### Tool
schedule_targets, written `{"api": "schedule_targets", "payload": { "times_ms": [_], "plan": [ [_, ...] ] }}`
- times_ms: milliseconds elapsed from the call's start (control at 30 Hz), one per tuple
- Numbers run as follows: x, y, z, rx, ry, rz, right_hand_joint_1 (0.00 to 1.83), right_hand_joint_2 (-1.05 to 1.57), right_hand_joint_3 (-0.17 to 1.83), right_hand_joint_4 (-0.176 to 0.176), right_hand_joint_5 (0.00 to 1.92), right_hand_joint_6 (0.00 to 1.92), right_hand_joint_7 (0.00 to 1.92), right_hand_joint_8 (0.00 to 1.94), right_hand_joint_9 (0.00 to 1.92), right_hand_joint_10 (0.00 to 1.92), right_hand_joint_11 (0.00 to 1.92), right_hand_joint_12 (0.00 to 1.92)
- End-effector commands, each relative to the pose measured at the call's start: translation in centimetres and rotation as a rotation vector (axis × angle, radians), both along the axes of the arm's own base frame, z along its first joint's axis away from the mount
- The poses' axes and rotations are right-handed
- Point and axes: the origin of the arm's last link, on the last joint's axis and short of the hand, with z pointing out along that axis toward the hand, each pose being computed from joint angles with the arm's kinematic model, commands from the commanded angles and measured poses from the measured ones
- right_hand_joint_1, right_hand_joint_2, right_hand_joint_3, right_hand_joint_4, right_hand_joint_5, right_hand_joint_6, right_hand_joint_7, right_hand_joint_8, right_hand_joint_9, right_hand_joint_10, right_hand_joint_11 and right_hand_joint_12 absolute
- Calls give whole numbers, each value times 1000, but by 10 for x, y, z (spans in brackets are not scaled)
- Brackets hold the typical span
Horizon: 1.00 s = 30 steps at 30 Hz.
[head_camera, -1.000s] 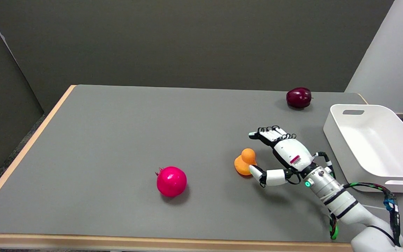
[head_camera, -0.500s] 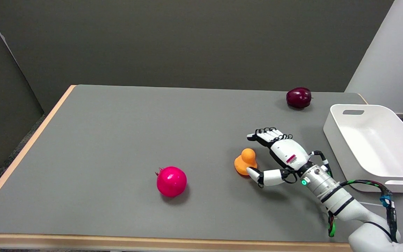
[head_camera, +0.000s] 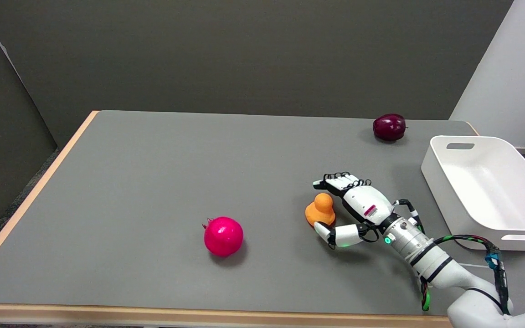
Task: Pick up the yellow duck.
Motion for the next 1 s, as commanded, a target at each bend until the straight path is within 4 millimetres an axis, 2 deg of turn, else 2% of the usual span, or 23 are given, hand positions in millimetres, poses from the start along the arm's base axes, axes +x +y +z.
{"api": "schedule_targets", "payload": {
  "times_ms": [33,267,400,467,533,667,700,733,767,833,900,967,1000],
  "plan": [
    [-6,-1,-7,15,-4,-33,500,617,932,-81,246,515,317,484,225,830,102,1280],
    [-8,-1,-8,13,-8,-37,543,626,938,-79,250,517,341,503,256,856,113,1297],
    [-8,-2,-11,10,-12,-26,687,649,877,-80,267,495,394,495,284,949,129,1346],
    [-8,-2,-11,2,-20,-18,813,660,921,-85,278,534,456,582,375,1025,189,1421],
    [-8,-2,-12,0,-22,-10,833,680,913,-87,288,530,483,607,390,1054,212,1432],
    [-7,-4,-13,7,-18,0,940,792,891,-92,368,850,634,880,562,1215,375,1610],
    [-7,-4,-13,7,-18,0,1005,850,787,-95,376,909,656,992,587,1235,400,1638],
    [-6,-5,-13,7,-18,3,1201,1011,467,-103,397,990,702,1279,617,1261,439,1681],
    [-6,-5,-13,7,-19,5,1312,1097,293,-106,411,1048,730,1439,636,1282,460,1709],
    [-5,-5,-13,8,-20,11,1306,1092,305,-104,422,1131,743,1435,644,1316,455,1732],
    [-3,-6,-13,9,-22,20,1182,1195,215,-149,468,1541,791,1441,667,1387,433,1798],
    [0,-7,-14,11,-23,34,1167,1283,56,-170,465,1598,799,1455,722,1344,494,1757],
    [2,-8,-13,8,-23,44,1167,1295,35,-173,463,1596,797,1471,721,1369,483,1806]
  ]
}}
